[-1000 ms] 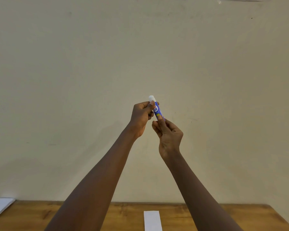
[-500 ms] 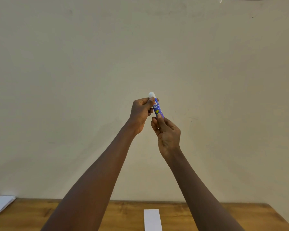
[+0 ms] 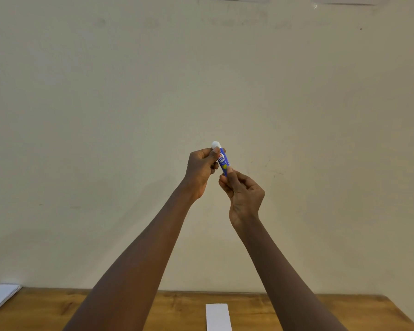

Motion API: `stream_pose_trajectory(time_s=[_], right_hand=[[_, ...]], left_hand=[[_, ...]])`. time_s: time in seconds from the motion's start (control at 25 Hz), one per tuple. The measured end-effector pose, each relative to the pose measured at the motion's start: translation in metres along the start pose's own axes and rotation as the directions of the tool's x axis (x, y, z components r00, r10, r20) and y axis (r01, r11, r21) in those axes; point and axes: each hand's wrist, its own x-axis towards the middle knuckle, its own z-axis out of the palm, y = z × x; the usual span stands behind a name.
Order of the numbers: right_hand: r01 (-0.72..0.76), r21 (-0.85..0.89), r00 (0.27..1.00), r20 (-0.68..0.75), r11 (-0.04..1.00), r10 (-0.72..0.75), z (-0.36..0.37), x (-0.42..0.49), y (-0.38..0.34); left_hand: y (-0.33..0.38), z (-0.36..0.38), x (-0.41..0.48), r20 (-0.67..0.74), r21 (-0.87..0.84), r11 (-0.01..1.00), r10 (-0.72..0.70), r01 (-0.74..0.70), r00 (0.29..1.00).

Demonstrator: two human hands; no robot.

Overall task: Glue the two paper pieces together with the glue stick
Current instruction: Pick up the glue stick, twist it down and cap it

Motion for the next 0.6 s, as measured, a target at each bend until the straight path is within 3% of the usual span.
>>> stream_pose_trajectory(time_s=[0.16,0.28,0.32,0.36,0.4,0.44,0.48,0.52,0.6], right_hand=[[0.12,-0.197,0.992,-0.012,0.973,-0.125,-0.003,0.002,0.002],[0.348,-0.537,0.917,0.023,0.768,-0.399,-0.005,0.001,0.009],[0.388,-0.596,0.894,0.056,0.703,-0.445,-0.005,0.001,0.01],[0.381,-0.596,0.904,0.082,0.706,-0.419,-0.007,0.003,0.011],[0.3,-0.533,0.951,0.1,0.791,-0.293,-0.008,0.005,0.008],[0.129,-0.424,0.988,0.133,0.896,-0.079,-0.008,0.006,0.003],[-0.094,-0.309,0.972,0.178,0.946,0.155,-0.009,0.007,-0.001],[-0.285,-0.217,0.916,0.224,0.934,0.332,-0.011,0.007,-0.005],[-0.447,-0.071,0.856,0.257,0.892,0.45,-0.012,0.007,-0.005]], left_hand=[[-0.004,-0.001,0.0,-0.028,0.012,1.0,-0.02,0.02,0.999],[-0.005,0.006,0.002,-0.124,0.135,0.99,-0.018,0.035,0.992],[-0.005,0.008,0.003,-0.147,0.144,0.989,-0.021,0.043,0.989],[-0.004,0.007,0.003,-0.137,0.12,0.992,-0.024,0.04,0.99],[-0.002,0.006,0.003,-0.095,0.077,0.997,-0.022,0.029,0.995],[-0.001,0.003,0.003,-0.037,0.035,0.999,-0.018,0.019,0.999],[0.001,0.001,0.003,0.016,0.008,1.0,-0.015,0.015,1.0],[0.002,-0.001,0.002,0.052,-0.004,1.0,-0.012,0.012,0.999],[0.001,-0.001,0.002,0.072,0.001,1.0,0.003,-0.003,0.997]])
